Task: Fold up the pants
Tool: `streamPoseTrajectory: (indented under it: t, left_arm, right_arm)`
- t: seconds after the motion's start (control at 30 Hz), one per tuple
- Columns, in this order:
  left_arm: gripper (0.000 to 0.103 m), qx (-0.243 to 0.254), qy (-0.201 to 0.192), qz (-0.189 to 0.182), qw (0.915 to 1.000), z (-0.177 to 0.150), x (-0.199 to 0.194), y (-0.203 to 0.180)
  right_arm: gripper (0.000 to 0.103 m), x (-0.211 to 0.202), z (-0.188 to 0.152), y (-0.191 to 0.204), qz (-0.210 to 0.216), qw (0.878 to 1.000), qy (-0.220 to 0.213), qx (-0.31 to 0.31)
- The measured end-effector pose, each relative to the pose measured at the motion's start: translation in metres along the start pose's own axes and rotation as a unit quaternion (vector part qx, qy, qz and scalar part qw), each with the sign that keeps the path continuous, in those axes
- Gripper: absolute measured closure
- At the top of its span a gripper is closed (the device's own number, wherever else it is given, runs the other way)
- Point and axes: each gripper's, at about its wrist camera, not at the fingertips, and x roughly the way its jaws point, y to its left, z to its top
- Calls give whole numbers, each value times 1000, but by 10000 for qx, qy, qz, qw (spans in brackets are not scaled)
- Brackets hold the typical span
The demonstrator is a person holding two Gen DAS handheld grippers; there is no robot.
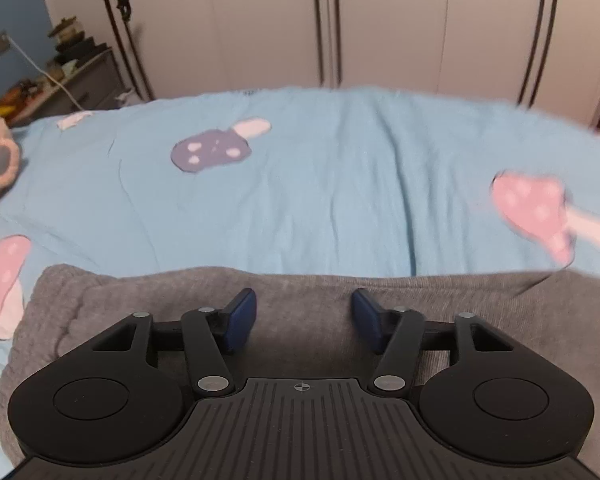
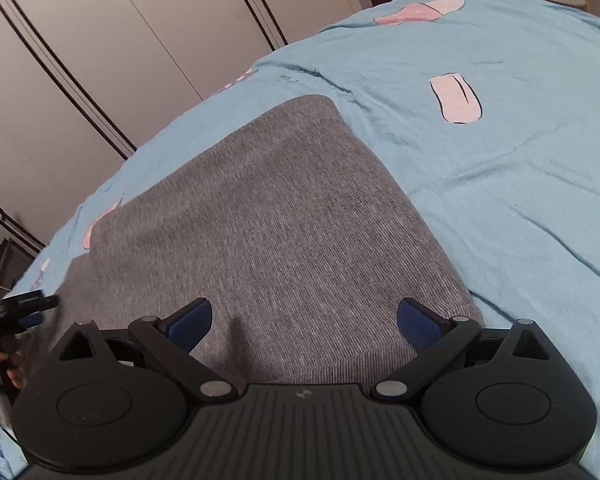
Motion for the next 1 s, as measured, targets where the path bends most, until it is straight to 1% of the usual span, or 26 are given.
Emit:
streamPoseTrajectory:
  t: [0.07, 0.13, 0.17, 0.2, 0.23, 0.27, 0.3, 0.37, 0.4, 0.43, 0.47, 0.5, 0.53, 0.57, 0.6, 0.63, 0.67, 0.7, 0.73, 0.77, 0.8, 0.83, 0.9, 0.93, 0.97, 1.0]
  left_arm:
    - [44, 424, -241, -232, 9985, -5, -20, -9]
    - [34, 932, -329, -492, 9939, -11, -30, -26]
    - [33, 1111, -293, -512, 9921, -13, -28, -36]
    - [34, 1202, -214, -428, 9916, -14, -20, -44]
    - [31, 1211, -106, -212, 9924, -16, -8, -48]
    - [28, 1147, -123, 112, 9933, -17, 4, -46]
    - [23, 1058, -313, 632, 9919, -17, 10, -45]
    - [21, 1100, -496, 1616, 9794, -16, 11, -42]
    - [23, 1042, -559, 1804, 9765, -15, 5, -37]
    - [21, 925, -598, 1814, 9772, -15, -7, -28]
    - [19, 757, -689, 1555, 9825, -18, -23, -16]
    - [12, 500, -821, 1076, 9895, -25, -43, 2]
    - [5, 189, -925, 610, 9937, -33, -61, 22]
    - [5, -227, -1011, 128, 9945, -44, -79, 46]
    - [5, -663, -1015, -330, 9921, -54, -91, 69]
    - [5, -1251, -958, -849, 9838, -67, -97, 93]
    - [5, -1763, -881, -1216, 9728, -81, -101, 117]
    - [5, -2290, -776, -1481, 9589, -96, -103, 141]
    - [5, -2718, -640, -1602, 9468, -111, -101, 162]
    - [6, -2963, -474, -1527, 9416, -122, -98, 175]
    - [8, -3081, -334, -1383, 9406, -130, -93, 187]
    - [12, -3297, -167, -1360, 9341, -139, -87, 197]
    - [17, -3880, -58, -1924, 9013, -151, -75, 212]
    - [17, -4014, -83, -2129, 8908, -152, -71, 214]
    - [17, -4068, -78, -2176, 8872, -151, -68, 212]
    - [17, -4047, -25, -2192, 8878, -149, -63, 209]
  right_arm:
    - [4, 0, 0, -1, 9, 10000, -19, 4]
    - [4, 1, 1, -3, 43, 10000, -30, 60]
    - [4, 1, 2, -3, 44, 10000, -29, 59]
    - [4, 2, 2, -2, 30, 10000, -23, 44]
    - [4, 2, 2, 0, 8, 10000, -18, 18]
    - [4, 1, 1, 0, -4, 10000, -13, -11]
    - [4, 1, 1, 1, -2, 10000, -6, -26]
    - [4, 0, 1, -2, 56, 10000, -5, 28]
    - [4, -1, 1, -4, 98, 9999, -14, 86]
    - [4, -2, 1, -6, 144, 9998, -28, 147]
    - [4, -3, 1, -8, 175, 9997, -42, 178]
    - [4, -3, 1, -9, 196, 9996, -55, 212]
    - [4, -2, 1, -9, 196, 9995, -65, 238]
    - [4, -1, 1, -8, 177, 9996, -66, 229]
    - [4, -1, 1, -6, 141, 9997, -61, 189]
    - [4, -1, 1, -5, 111, 9998, -52, 150]
    - [4, -1, 1, -4, 95, 9999, -42, 123]
    - [4, -1, 1, -3, 98, 9999, -38, 122]
    - [4, -2, 1, -4, 119, 9998, -41, 148]
    - [4, -3, 1, -5, 152, 9997, -45, 195]
    - [4, -5, 2, -6, 186, 9995, -44, 256]
    - [4, -6, 2, -8, 216, 9993, -34, 306]
    - [4, -8, 2, -9, 255, 9990, -18, 374]
    - [4, -10, 1, -10, 273, 9988, -13, 405]
    - [4, -12, 1, -11, 287, 9986, -11, 438]
    - [4, -13, 0, -11, 298, 9985, -12, 466]
